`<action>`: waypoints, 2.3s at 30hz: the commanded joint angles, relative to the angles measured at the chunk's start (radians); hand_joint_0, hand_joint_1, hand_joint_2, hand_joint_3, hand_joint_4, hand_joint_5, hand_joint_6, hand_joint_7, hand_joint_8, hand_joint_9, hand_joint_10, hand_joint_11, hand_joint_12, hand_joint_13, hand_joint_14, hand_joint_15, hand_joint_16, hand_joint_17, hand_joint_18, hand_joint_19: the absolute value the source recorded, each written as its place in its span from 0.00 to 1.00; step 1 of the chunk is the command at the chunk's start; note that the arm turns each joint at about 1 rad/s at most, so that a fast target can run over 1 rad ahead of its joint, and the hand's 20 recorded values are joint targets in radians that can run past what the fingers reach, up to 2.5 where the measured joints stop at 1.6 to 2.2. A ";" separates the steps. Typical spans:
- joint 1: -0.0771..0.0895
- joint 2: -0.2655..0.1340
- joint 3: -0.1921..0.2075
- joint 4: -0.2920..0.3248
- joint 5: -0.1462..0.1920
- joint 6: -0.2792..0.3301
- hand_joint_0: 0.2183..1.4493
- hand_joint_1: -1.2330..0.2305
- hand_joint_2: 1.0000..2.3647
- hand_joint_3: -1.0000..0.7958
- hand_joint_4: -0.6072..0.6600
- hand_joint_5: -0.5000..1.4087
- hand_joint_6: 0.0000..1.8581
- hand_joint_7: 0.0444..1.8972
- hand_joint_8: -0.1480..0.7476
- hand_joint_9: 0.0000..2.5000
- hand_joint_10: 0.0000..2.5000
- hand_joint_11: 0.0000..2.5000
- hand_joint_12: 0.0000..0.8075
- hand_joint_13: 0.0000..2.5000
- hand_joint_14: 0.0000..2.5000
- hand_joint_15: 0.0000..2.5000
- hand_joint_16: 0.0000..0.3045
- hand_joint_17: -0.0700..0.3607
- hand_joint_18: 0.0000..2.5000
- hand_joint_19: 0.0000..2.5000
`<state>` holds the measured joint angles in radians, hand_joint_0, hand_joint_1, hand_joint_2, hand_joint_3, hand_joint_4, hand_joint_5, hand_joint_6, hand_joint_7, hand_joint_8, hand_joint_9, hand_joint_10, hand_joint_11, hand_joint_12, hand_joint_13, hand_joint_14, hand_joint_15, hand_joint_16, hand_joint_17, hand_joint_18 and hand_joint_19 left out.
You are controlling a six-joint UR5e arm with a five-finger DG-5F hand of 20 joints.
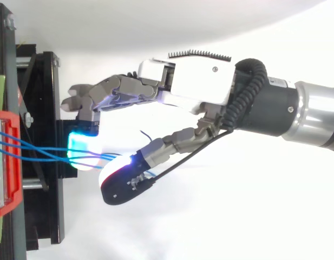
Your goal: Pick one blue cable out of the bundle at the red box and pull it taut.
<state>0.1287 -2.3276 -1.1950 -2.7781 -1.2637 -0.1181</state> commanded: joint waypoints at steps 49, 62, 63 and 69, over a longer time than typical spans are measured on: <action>-0.001 0.005 0.006 -0.032 0.001 0.017 0.29 0.36 0.00 0.28 0.66 0.17 0.47 0.47 0.52 0.15 0.00 0.04 0.45 0.07 0.00 0.01 0.18 0.44 0.14 0.06; -0.001 0.005 0.008 -0.032 0.001 0.015 0.34 0.30 0.01 0.41 0.61 0.17 0.48 0.51 0.53 0.17 0.00 0.05 0.44 0.08 0.00 0.00 0.17 0.44 0.15 0.05; -0.001 0.005 0.008 -0.032 0.001 0.015 0.34 0.30 0.01 0.41 0.61 0.17 0.48 0.52 0.53 0.17 0.00 0.05 0.44 0.08 0.00 0.00 0.17 0.44 0.15 0.05; -0.001 0.005 0.008 -0.037 -0.002 0.017 0.37 0.22 0.01 0.38 0.61 0.16 0.49 0.48 0.52 0.16 0.00 0.05 0.44 0.08 0.00 0.00 0.17 0.44 0.16 0.04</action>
<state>0.1273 -2.3225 -1.1873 -2.8116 -1.2634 -0.1022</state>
